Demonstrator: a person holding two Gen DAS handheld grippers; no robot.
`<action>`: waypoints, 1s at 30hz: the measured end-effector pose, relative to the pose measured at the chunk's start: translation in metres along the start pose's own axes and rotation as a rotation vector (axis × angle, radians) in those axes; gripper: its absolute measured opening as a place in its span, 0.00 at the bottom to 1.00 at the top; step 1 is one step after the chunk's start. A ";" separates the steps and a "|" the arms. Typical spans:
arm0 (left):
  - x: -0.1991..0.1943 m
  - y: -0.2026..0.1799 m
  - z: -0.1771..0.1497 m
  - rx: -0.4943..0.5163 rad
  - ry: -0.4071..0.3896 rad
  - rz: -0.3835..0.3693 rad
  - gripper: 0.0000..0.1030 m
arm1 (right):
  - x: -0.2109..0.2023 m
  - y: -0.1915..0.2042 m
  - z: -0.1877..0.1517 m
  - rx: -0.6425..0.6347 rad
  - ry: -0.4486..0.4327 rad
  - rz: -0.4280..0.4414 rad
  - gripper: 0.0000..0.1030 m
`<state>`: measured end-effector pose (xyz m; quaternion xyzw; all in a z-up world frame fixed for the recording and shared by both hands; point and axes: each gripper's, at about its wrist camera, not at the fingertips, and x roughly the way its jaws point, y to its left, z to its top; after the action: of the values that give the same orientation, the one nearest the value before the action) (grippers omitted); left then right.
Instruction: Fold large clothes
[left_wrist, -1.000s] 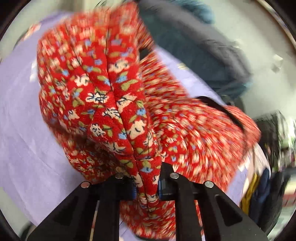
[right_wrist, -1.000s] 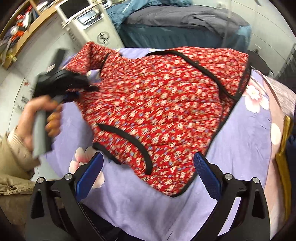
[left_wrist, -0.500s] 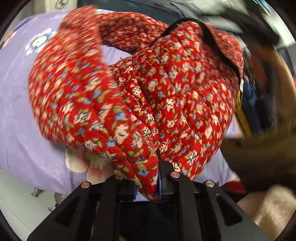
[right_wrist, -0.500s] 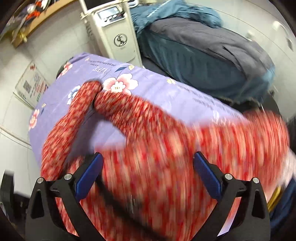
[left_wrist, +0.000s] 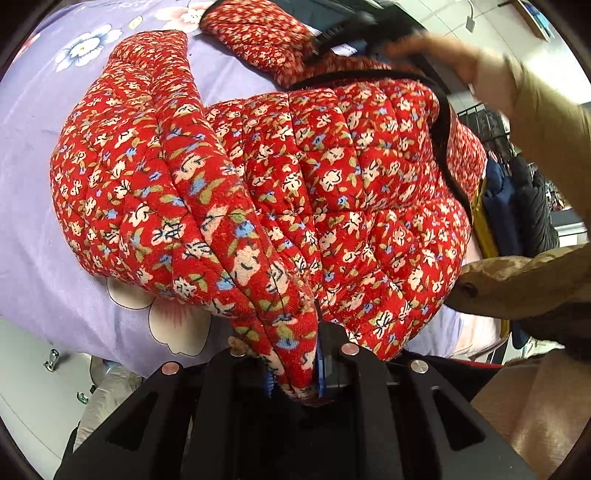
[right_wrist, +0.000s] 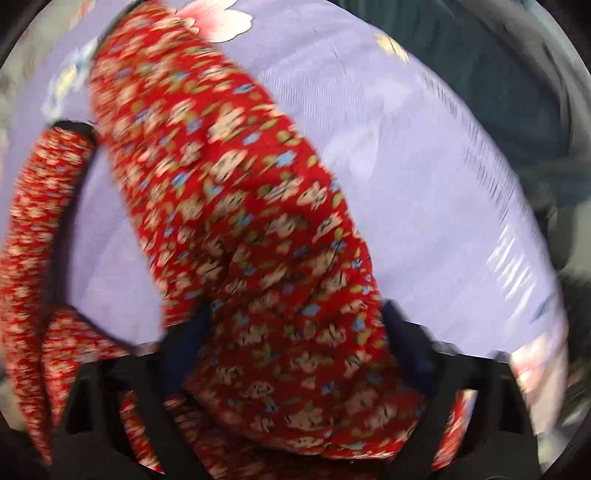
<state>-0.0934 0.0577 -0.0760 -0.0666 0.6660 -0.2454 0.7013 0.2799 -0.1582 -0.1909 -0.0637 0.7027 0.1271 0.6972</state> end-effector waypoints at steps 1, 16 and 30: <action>-0.001 0.001 -0.002 -0.001 -0.002 -0.001 0.15 | -0.014 -0.001 -0.012 0.002 -0.055 0.044 0.44; -0.194 -0.018 0.044 0.192 -0.415 0.097 0.15 | -0.373 -0.124 -0.255 0.462 -1.001 0.047 0.09; -0.141 0.112 0.180 -0.081 -0.284 0.191 0.67 | -0.288 -0.227 -0.305 0.882 -0.751 -0.036 0.86</action>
<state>0.1099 0.1739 0.0228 -0.0651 0.5729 -0.1389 0.8051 0.0524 -0.4823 0.0744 0.2702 0.3925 -0.1759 0.8614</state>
